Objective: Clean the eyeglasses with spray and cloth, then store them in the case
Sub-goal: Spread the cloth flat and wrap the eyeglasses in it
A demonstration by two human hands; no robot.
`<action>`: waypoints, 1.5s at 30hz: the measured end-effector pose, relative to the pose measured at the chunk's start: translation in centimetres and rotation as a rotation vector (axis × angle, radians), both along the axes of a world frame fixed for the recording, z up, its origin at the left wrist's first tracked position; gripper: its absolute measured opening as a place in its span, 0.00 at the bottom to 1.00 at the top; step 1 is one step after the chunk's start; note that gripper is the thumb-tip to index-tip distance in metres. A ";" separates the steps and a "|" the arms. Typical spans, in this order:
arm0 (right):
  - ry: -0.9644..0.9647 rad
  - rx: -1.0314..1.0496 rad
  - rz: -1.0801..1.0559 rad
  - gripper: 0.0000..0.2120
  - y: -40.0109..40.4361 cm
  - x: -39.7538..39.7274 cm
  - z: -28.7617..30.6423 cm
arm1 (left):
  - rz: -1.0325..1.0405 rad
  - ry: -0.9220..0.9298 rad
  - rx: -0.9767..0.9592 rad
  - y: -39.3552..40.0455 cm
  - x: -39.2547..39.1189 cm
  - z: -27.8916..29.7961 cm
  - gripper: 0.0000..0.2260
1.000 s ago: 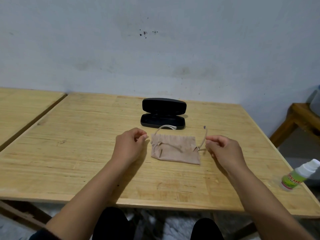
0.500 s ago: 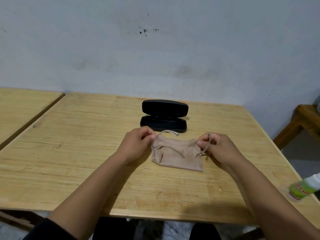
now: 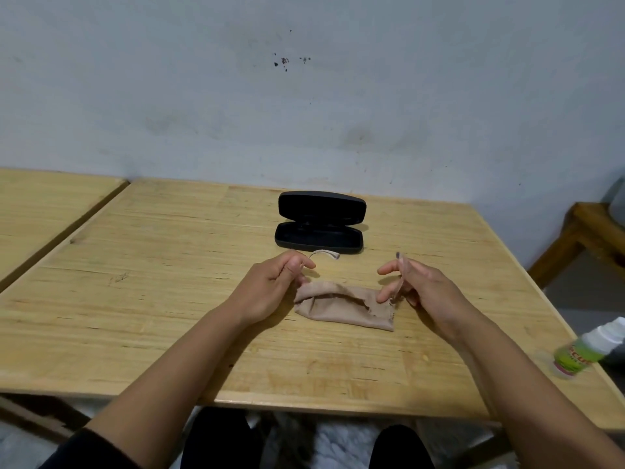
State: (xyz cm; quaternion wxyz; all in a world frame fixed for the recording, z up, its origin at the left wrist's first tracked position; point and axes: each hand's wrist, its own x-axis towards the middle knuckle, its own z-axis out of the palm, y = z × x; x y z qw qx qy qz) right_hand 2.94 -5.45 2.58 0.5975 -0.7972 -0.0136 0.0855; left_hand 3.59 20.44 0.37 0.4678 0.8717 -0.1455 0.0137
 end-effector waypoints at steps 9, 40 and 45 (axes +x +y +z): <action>-0.140 -0.167 -0.317 0.03 0.4 -4.1 -0.8 | 0.233 -0.046 0.009 0.8 -3.1 -0.1 0.06; -0.277 -0.546 -0.238 0.03 1.0 -6.2 -1.2 | 0.244 -0.128 0.276 0.9 -5.3 0.1 0.09; -0.229 -0.271 -0.374 0.07 0.4 -5.8 -1.3 | 0.311 -0.097 0.153 0.5 -4.9 0.6 0.13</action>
